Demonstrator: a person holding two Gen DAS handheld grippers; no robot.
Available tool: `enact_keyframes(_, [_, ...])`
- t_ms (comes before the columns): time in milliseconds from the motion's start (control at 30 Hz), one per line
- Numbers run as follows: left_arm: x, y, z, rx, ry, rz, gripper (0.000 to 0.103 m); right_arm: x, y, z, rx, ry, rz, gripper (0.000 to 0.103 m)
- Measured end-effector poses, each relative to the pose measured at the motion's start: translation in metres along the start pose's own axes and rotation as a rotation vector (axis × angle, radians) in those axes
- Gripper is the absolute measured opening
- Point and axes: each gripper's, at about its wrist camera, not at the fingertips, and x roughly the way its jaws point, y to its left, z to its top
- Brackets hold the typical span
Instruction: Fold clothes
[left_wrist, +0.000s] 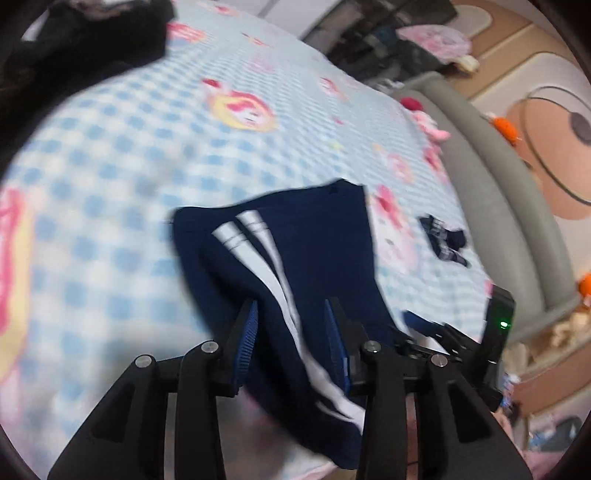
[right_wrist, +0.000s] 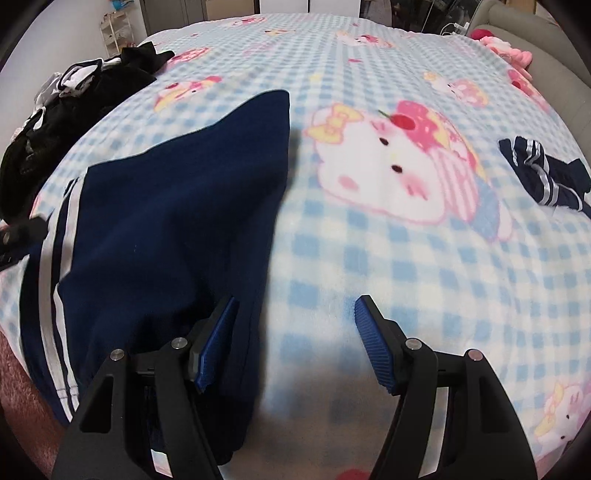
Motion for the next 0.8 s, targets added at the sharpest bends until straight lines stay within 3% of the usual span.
enact_keyframes(167, [-0.024,-0.006,-0.007,0.049,-0.123,-0.060,0.036,-0.004,0.000,0.008,-0.014,-0.019,0.012,0.067])
enact_keyframes(267, [-0.032,-0.006,-0.005,0.027,-0.200,0.001,0.037,0.000,0.003,0.015,-0.027,-0.010,-0.009,0.067])
enact_keyframes(400, [-0.014,0.021,-0.007,-0.049,-0.074,0.069,0.037,-0.001,0.006,0.019,-0.008,-0.036,0.028,0.067])
enact_keyframes(467, [-0.007,0.028,-0.011,-0.083,-0.034,0.060,0.037,-0.006,0.005,0.024,0.019,-0.076,0.059,0.067])
enact_keyframes(567, [-0.011,0.024,-0.010,-0.074,-0.043,-0.026,0.037,-0.013,0.001,0.035,0.072,-0.125,0.087,0.067])
enact_keyframes(667, [-0.010,0.014,-0.008,-0.024,-0.057,-0.033,0.040,0.000,0.008,0.043,0.035,-0.068,0.101,0.067])
enact_keyframes(700, [-0.004,0.015,-0.007,-0.028,-0.028,-0.035,0.045,0.006,0.013,0.044,0.009,-0.043,0.090,0.067])
enact_keyframes(800, [0.017,0.020,-0.005,-0.052,0.042,-0.007,0.046,0.022,0.024,0.038,-0.060,0.001,0.032,0.067])
